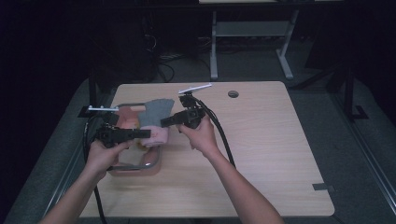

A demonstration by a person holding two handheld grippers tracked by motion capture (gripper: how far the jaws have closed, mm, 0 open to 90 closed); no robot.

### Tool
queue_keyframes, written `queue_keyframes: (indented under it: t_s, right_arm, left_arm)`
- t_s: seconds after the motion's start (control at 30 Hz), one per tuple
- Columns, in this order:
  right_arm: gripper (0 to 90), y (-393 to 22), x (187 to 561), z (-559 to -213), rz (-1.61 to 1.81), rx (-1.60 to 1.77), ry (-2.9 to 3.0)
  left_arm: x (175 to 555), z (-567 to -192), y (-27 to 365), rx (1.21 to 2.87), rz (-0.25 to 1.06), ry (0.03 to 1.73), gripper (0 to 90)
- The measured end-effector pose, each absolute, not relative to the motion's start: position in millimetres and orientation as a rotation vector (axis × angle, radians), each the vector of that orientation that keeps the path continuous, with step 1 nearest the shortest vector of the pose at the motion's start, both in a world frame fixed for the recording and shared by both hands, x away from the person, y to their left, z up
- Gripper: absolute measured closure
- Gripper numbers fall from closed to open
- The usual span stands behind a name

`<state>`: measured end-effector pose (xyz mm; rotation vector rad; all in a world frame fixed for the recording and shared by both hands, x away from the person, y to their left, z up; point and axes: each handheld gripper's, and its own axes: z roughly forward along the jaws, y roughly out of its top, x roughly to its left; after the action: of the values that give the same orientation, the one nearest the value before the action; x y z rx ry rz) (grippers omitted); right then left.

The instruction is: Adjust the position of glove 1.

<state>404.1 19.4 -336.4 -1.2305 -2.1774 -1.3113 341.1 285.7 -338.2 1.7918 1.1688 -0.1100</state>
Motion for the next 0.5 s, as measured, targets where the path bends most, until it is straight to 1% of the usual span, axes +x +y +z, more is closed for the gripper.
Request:
queue_keyframes:
  t_s: [0.5]
  right_arm:
    - [75.4,42.1,408.2,-344.1,-1.303,-1.218,-2.152]
  left_arm:
    - [340.7,-340.3,307.0,1.790,-0.111,1.205,70.8]
